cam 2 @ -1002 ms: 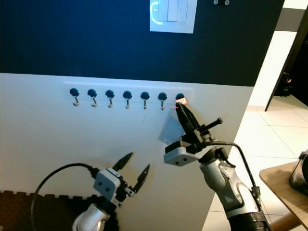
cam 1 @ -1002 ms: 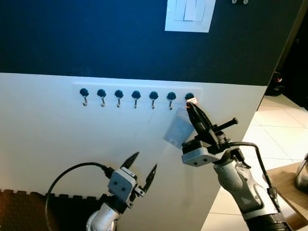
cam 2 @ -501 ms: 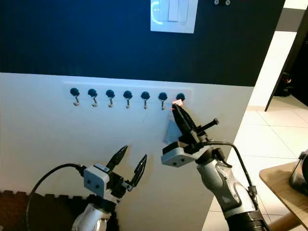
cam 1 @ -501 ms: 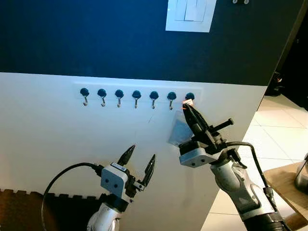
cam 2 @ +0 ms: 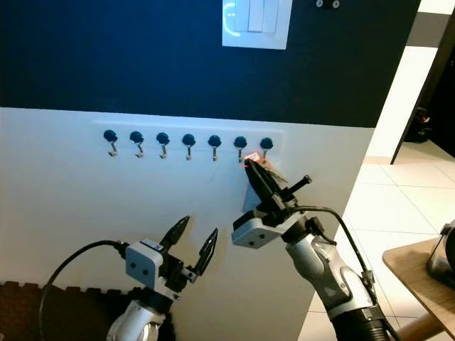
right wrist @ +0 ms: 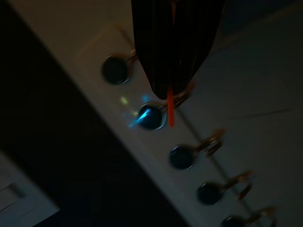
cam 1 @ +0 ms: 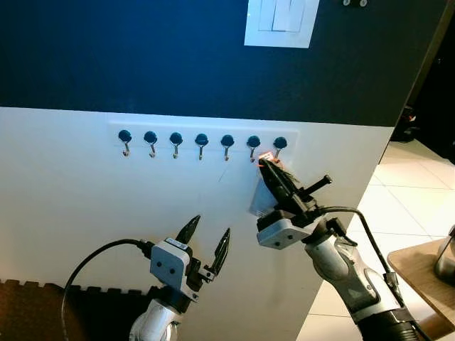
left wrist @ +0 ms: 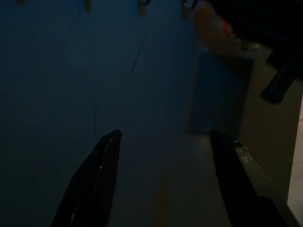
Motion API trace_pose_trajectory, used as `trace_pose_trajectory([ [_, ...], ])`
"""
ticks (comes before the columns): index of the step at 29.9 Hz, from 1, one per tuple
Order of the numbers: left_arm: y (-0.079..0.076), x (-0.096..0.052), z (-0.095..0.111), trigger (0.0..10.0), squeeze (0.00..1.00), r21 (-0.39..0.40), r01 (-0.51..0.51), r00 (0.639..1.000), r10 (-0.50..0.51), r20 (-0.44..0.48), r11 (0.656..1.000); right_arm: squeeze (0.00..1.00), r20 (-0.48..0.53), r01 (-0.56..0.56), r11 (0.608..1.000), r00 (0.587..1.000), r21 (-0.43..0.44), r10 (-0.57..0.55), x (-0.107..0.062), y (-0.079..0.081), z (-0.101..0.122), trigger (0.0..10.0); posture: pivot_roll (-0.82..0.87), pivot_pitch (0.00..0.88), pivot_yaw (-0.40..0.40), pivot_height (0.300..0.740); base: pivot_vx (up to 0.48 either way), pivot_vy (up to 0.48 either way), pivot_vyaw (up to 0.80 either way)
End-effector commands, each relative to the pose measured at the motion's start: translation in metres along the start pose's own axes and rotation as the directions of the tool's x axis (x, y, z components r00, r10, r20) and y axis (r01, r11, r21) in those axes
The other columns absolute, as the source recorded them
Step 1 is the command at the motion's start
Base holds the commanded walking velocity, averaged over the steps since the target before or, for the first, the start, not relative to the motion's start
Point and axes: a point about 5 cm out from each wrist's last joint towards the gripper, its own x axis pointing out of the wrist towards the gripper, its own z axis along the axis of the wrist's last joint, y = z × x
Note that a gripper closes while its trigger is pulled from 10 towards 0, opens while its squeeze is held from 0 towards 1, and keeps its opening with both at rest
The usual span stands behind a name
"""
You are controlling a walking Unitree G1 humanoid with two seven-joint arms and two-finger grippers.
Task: Hang keys on a hook
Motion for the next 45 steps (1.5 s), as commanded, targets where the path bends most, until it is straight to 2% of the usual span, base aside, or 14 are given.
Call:
trace_pose_trajectory([
  [1,-0.003,0.002,0.005,10.0,0.00,-0.016,0.002,1.000,-0.002,0.020,1.000,0.00,-0.017,-0.048,0.999,0.999,0.007,0.048,-0.004,0.007,-0.003,10.0,0.07,0.060,-0.045,0.740,0.000,0.000,0.00],
  [9,-0.006,0.007,0.011,10.0,0.00,-0.036,0.024,0.999,-0.022,0.043,0.999,0.00,-0.015,-0.084,0.996,0.996,-0.006,0.084,-0.009,0.010,-0.006,10.0,0.07,0.063,-0.046,0.740,0.000,0.000,0.00],
  [20,-0.014,0.016,0.016,10.0,0.00,-0.014,0.073,0.995,-0.072,0.065,0.997,0.00,-0.020,-0.157,0.988,0.987,-0.012,0.157,-0.021,0.017,-0.010,10.0,0.07,0.062,-0.045,0.740,0.000,0.000,0.00],
  [24,-0.014,0.017,0.017,10.0,0.00,-0.013,0.078,0.995,-0.077,0.069,0.997,0.00,-0.015,-0.154,0.988,0.988,0.015,0.155,-0.022,0.018,-0.010,10.0,0.07,0.063,-0.045,0.740,0.000,0.000,0.00],
  [25,-0.014,0.017,0.018,10.0,0.00,-0.012,0.078,0.995,-0.077,0.069,0.997,0.24,-0.014,-0.150,0.988,0.988,0.020,0.151,-0.021,0.017,-0.010,10.0,0.07,0.062,-0.045,0.740,0.000,0.000,0.00],
  [26,-0.014,0.017,0.018,10.0,0.00,-0.012,0.078,0.995,-0.077,0.069,0.997,0.67,-0.013,-0.146,0.989,0.989,0.028,0.146,-0.021,0.017,-0.010,10.0,0.07,0.062,-0.045,0.740,0.000,0.000,0.00],
  [27,-0.013,0.017,0.018,10.0,0.00,-0.011,0.078,0.995,-0.077,0.069,0.997,0.93,-0.013,-0.142,0.989,0.990,0.032,0.143,-0.021,0.016,-0.010,10.0,0.07,0.062,-0.045,0.740,0.000,0.000,0.00],
  [28,-0.013,0.017,0.018,10.0,0.00,-0.010,0.077,0.995,-0.076,0.069,0.997,1.00,-0.012,-0.139,0.990,0.990,0.039,0.140,-0.021,0.016,-0.010,10.0,0.07,0.061,-0.045,0.740,0.000,0.000,0.00],
  [32,-0.012,0.017,0.018,10.0,0.00,-0.004,0.077,0.995,-0.077,0.066,0.997,1.00,-0.012,-0.121,0.992,0.992,0.040,0.122,-0.020,0.015,-0.011,10.0,0.07,0.061,-0.046,0.740,0.000,0.000,0.00],
  [33,-0.012,0.017,0.018,10.0,0.00,-0.003,0.078,0.995,-0.077,0.065,0.997,0.50,-0.013,-0.115,0.993,0.993,0.038,0.116,-0.020,0.015,-0.010,10.0,0.07,0.061,-0.046,0.740,0.000,0.000,0.00],
  [34,-0.012,0.017,0.018,10.0,0.00,-0.003,0.078,0.995,-0.077,0.065,0.997,0.50,-0.013,-0.115,0.993,0.993,0.038,0.116,-0.020,0.015,-0.010,10.0,0.07,0.061,-0.046,0.740,0.000,0.000,0.00],
  [35,-0.012,0.017,0.017,10.0,0.00,-0.001,0.078,0.995,-0.078,0.064,0.997,0.04,-0.013,-0.110,0.993,0.994,0.036,0.110,-0.019,0.014,-0.010,10.0,0.07,0.060,-0.046,0.740,0.000,0.000,0.00],
  [40,-0.012,0.017,0.017,10.0,0.00,0.000,0.079,0.995,-0.078,0.063,0.997,0.00,-0.006,-0.108,0.993,0.994,0.050,0.108,-0.020,0.014,-0.010,10.0,0.07,0.061,-0.046,0.740,0.000,0.000,0.00],
  [45,-0.012,0.017,0.017,10.0,0.00,0.001,0.076,0.995,-0.076,0.060,0.997,0.00,0.000,-0.158,0.984,0.987,0.081,0.158,-0.025,0.022,-0.008,10.0,0.07,0.061,-0.046,0.740,0.000,0.000,0.00],
])
